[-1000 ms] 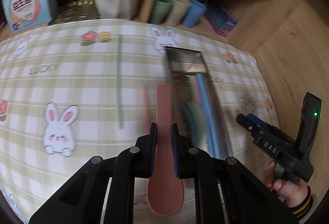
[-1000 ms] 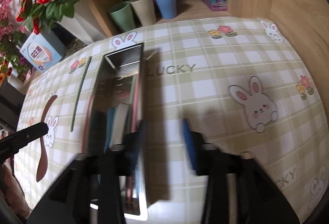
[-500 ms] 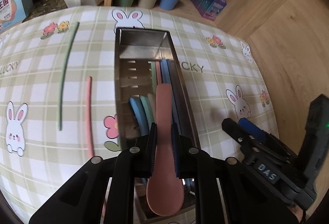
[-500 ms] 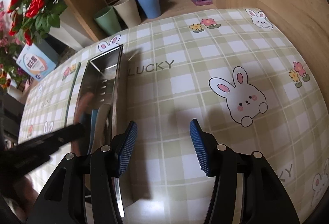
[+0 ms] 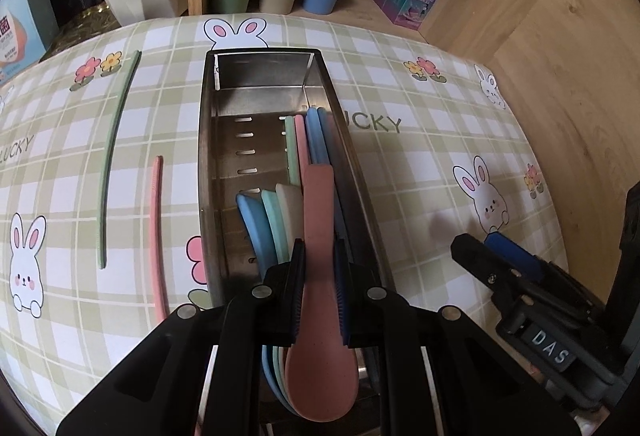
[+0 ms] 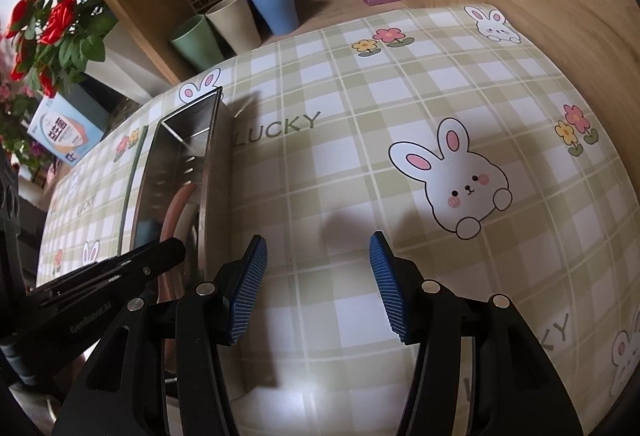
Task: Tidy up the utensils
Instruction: 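Lower the pink spoon into the steel rack with the left tool and release, then move the open right tool to the remaining pink chopstick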
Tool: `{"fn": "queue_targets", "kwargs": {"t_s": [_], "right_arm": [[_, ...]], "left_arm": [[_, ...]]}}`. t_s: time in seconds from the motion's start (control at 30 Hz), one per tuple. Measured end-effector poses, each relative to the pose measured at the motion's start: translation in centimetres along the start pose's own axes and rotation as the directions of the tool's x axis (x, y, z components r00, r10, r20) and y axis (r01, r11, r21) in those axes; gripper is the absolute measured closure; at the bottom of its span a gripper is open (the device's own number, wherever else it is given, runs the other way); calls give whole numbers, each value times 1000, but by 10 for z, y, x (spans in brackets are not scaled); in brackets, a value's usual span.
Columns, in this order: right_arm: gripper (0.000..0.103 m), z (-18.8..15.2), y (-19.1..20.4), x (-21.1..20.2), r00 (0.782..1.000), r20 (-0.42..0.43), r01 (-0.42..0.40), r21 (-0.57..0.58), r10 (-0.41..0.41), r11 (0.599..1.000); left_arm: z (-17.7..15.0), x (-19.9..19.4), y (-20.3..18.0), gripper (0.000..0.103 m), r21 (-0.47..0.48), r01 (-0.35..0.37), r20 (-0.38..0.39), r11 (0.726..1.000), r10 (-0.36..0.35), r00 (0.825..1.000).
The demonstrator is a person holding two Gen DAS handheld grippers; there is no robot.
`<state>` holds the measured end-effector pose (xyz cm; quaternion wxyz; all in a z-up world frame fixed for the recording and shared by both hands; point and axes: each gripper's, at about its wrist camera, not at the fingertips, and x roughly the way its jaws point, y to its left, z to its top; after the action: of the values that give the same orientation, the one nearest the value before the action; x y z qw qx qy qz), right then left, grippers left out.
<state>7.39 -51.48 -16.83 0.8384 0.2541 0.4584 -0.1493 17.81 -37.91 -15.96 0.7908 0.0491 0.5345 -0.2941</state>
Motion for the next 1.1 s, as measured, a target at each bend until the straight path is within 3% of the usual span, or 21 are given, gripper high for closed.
{"fn": "queue_targets", "kwargs": {"t_s": [0.47, 0.73, 0.9, 1.1], "right_arm": [[51, -5, 4, -7, 1000, -5, 15, -2, -15, 1000], [51, -9, 14, -18, 1000, 3, 29, -6, -29, 1000], [51, -15, 29, -22, 1000, 5, 30, -19, -30, 999], [51, -22, 54, -23, 1000, -6, 29, -61, -30, 998]], "left_arm": [[-3, -3, 5, 88, 23, -1, -6, 1000, 1, 1000], [-5, -34, 16, 88, 53, 48, 47, 997, -50, 998], [-7, -62, 41, 88, 71, 50, 95, 996, -57, 994], [-16, -90, 92, 88, 61, -9, 151, 998, 0, 988]]}}
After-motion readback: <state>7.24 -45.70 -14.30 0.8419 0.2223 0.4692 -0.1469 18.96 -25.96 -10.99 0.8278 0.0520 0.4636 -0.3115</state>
